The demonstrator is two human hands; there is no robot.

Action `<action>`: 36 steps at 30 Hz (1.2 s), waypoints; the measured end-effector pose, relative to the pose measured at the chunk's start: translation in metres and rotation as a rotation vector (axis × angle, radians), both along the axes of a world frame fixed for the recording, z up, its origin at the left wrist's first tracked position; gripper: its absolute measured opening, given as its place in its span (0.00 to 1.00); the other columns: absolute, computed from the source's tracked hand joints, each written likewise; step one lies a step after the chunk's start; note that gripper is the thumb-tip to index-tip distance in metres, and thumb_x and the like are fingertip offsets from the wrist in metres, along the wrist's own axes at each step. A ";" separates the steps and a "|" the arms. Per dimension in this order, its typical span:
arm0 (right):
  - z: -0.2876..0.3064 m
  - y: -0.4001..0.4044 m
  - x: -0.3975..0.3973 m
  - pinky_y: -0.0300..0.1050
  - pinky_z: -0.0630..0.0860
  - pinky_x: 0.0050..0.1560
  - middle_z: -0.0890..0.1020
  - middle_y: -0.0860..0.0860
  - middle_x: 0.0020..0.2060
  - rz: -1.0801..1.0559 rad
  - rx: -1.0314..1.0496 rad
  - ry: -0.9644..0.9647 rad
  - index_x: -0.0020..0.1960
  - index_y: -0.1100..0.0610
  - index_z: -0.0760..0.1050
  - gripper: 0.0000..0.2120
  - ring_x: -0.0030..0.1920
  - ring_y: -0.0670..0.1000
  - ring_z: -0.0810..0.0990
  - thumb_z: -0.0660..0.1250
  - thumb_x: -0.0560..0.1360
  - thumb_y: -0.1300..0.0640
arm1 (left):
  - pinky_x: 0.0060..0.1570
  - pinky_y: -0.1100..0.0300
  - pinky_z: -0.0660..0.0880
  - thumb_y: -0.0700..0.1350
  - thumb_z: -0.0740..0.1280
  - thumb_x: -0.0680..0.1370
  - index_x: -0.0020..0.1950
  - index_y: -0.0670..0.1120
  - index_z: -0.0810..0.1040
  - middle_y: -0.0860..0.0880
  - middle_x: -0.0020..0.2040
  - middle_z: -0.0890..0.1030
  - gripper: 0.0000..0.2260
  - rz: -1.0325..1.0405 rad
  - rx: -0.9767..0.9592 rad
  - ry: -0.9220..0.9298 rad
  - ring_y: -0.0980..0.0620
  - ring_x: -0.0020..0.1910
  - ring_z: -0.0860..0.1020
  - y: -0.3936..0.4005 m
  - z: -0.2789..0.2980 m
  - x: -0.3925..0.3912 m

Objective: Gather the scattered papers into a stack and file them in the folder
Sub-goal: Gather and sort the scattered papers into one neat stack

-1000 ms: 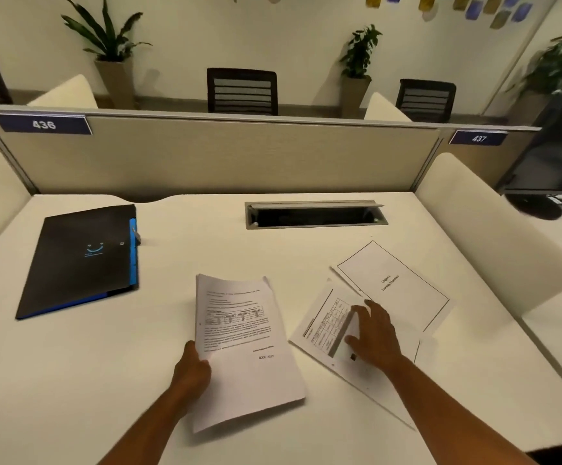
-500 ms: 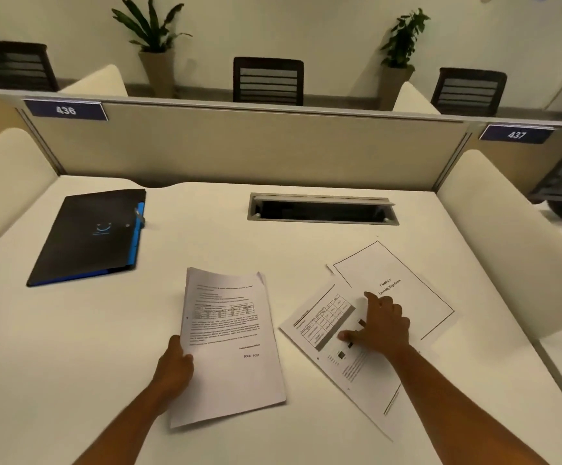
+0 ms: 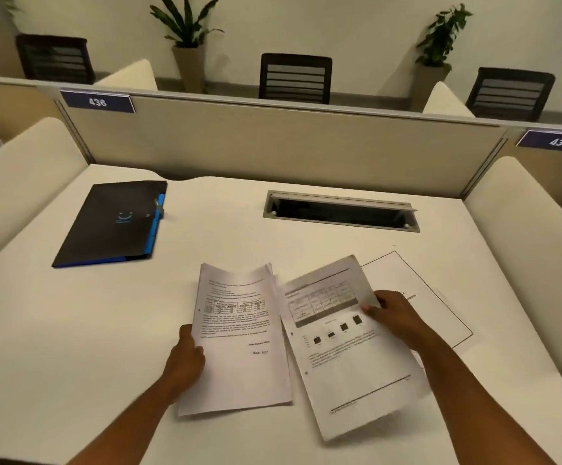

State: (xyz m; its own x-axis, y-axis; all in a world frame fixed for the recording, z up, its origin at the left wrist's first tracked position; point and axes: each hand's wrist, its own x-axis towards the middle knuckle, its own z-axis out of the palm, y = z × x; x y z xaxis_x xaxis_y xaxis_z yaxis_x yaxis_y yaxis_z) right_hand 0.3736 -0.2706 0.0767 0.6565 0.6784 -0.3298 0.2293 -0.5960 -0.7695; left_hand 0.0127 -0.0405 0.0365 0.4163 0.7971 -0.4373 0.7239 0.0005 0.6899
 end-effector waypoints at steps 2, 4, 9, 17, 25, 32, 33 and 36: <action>0.003 -0.004 0.005 0.53 0.85 0.47 0.88 0.51 0.47 -0.039 0.096 0.126 0.54 0.55 0.84 0.06 0.46 0.55 0.88 0.72 0.78 0.57 | 0.55 0.50 0.74 0.37 0.56 0.79 0.67 0.48 0.60 0.43 0.63 0.75 0.18 0.003 -0.022 -0.003 0.43 0.53 0.75 0.001 0.000 -0.001; 0.004 -0.002 0.008 0.56 0.84 0.51 0.88 0.52 0.49 -0.106 0.152 0.201 0.57 0.56 0.83 0.09 0.48 0.56 0.88 0.72 0.77 0.58 | 0.54 0.52 0.73 0.36 0.55 0.79 0.68 0.48 0.60 0.44 0.63 0.75 0.18 0.002 -0.042 -0.011 0.44 0.53 0.75 0.002 0.002 0.000; -0.012 0.025 -0.015 0.56 0.83 0.54 0.88 0.55 0.48 -0.193 0.221 0.270 0.54 0.59 0.84 0.07 0.48 0.57 0.87 0.73 0.76 0.61 | 0.53 0.55 0.72 0.36 0.55 0.79 0.68 0.49 0.60 0.45 0.64 0.74 0.19 -0.044 -0.072 -0.037 0.46 0.53 0.74 0.006 0.004 0.007; -0.059 0.086 -0.093 0.51 0.83 0.51 0.87 0.49 0.48 -0.228 0.094 0.113 0.53 0.56 0.83 0.09 0.50 0.54 0.86 0.73 0.76 0.53 | 0.63 0.48 0.71 0.48 0.52 0.83 0.66 0.46 0.67 0.45 0.66 0.74 0.14 0.050 -0.133 -0.107 0.45 0.60 0.74 0.004 0.001 0.024; -0.048 0.097 -0.110 0.45 0.77 0.48 0.86 0.46 0.48 -0.259 -0.026 -0.230 0.65 0.51 0.74 0.23 0.51 0.51 0.85 0.68 0.76 0.39 | 0.55 0.53 0.75 0.45 0.72 0.75 0.62 0.43 0.67 0.43 0.62 0.78 0.21 0.021 -0.109 -0.085 0.43 0.56 0.77 0.011 -0.004 0.032; -0.067 0.037 -0.051 0.58 0.76 0.55 0.79 0.57 0.60 -0.242 -0.399 -0.757 0.64 0.59 0.76 0.28 0.62 0.62 0.77 0.77 0.67 0.50 | 0.57 0.53 0.74 0.42 0.67 0.78 0.60 0.44 0.67 0.43 0.64 0.76 0.14 -0.005 -0.092 -0.057 0.43 0.59 0.76 0.015 -0.007 0.030; -0.069 0.032 -0.049 0.58 0.75 0.58 0.78 0.58 0.62 -0.245 -0.447 -0.727 0.65 0.58 0.75 0.28 0.63 0.61 0.76 0.75 0.69 0.48 | 0.58 0.52 0.74 0.42 0.66 0.78 0.61 0.44 0.66 0.43 0.65 0.76 0.14 -0.009 -0.096 -0.051 0.43 0.60 0.75 0.015 -0.008 0.029; -0.076 0.021 -0.053 0.56 0.78 0.53 0.78 0.58 0.60 -0.228 -0.515 -0.742 0.65 0.58 0.74 0.23 0.59 0.61 0.79 0.70 0.75 0.49 | 0.60 0.50 0.74 0.42 0.64 0.79 0.62 0.45 0.65 0.44 0.66 0.75 0.13 -0.006 -0.112 -0.043 0.42 0.61 0.75 0.014 -0.010 0.027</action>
State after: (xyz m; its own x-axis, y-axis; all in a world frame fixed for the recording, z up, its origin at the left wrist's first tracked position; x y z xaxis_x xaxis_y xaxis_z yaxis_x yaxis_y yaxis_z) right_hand 0.3208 -0.2499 0.0009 0.9193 0.3936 0.0036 0.3920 -0.9144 -0.1012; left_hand 0.0397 -0.0263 0.0267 0.4415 0.7418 -0.5047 0.6936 0.0747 0.7164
